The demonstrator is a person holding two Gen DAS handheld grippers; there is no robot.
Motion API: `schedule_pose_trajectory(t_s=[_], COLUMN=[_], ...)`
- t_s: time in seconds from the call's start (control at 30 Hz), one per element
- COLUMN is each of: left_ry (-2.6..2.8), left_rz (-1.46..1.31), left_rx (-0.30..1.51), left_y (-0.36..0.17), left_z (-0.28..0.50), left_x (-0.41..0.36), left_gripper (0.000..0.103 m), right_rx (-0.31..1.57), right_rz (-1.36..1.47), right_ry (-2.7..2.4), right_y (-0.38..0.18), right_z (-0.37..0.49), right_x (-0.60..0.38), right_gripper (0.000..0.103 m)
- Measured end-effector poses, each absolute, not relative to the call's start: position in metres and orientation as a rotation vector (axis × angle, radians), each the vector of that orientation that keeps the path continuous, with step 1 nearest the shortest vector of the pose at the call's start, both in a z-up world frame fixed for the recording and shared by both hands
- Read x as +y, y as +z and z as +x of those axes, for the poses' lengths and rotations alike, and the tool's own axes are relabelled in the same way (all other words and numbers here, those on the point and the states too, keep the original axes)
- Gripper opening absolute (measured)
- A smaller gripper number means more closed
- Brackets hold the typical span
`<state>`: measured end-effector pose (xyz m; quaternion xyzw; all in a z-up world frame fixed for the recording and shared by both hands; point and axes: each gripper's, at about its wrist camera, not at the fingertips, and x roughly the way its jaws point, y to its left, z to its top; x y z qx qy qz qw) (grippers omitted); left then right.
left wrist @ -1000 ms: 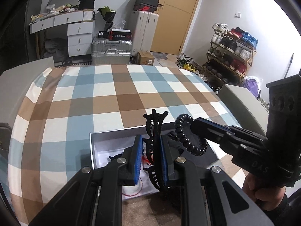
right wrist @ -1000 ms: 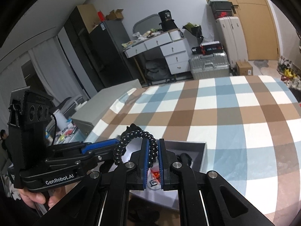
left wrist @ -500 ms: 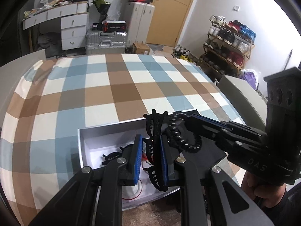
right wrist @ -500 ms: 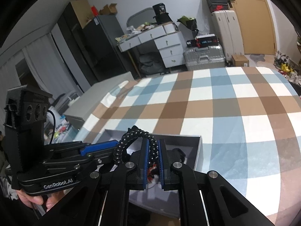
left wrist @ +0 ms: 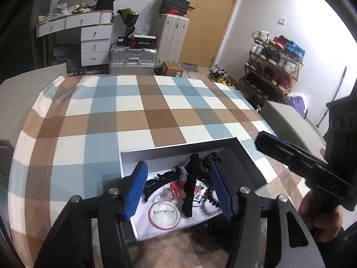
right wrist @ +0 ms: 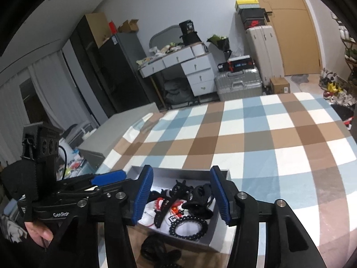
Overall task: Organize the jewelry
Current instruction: 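Carry the comb clip and coil bracelet into the grey box and open both tools, then withdraw both tools and move them toward the last claw clip and bracelet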
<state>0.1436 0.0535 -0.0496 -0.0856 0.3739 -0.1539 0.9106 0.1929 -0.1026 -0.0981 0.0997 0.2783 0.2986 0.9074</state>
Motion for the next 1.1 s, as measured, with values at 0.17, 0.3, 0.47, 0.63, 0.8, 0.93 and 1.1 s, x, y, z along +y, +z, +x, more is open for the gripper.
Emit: schedule_pose_trajectory(t_s=[0.17,0.3,0.47,0.63,0.8,0.93,1.1], left_ry=[-0.289,-0.239,-0.226,-0.181,-0.14,-0.1,-0.094], left_rz=[-0.197,-0.19,-0.21,-0.173,-0.164,-0.149,-0.14], left_rx=[0.71,0.669,0.576,0.514,0.515,0.516,0.531], left_y=[-0.039,-0.032,-0.024,-0.02,-0.022,-0.023,-0.027], left_z=[0.13,0.122,0.105,0.094,0.09,0.081,0.069], left_x=[0.058,0.059,0.058,0.053,0.053,0.051,0.046], left_gripper=[0.067,0.076,0.083,0.096,0.101,0.102,0.102], right_rx=[0.536,0.516,0.475,0.45,0.396,0.387,0.428], right_rz=[0.204,0.198,0.195,0.175,0.166,0.159,0.161], right_ry=[0.599,0.595,0.596,0.6,0.611,0.614,0.617], right_y=[-0.085,-0.079,-0.073,-0.071,-0.068,-0.069,-0.079], right_z=[0.177,0.166,0.148,0.132,0.112,0.099,0.093], right_x=[-0.11,-0.112,-0.115,-0.116,-0.12,-0.122,-0.123], right_gripper=[0.065,0.071,0.079,0.082,0.097,0.102,0.103])
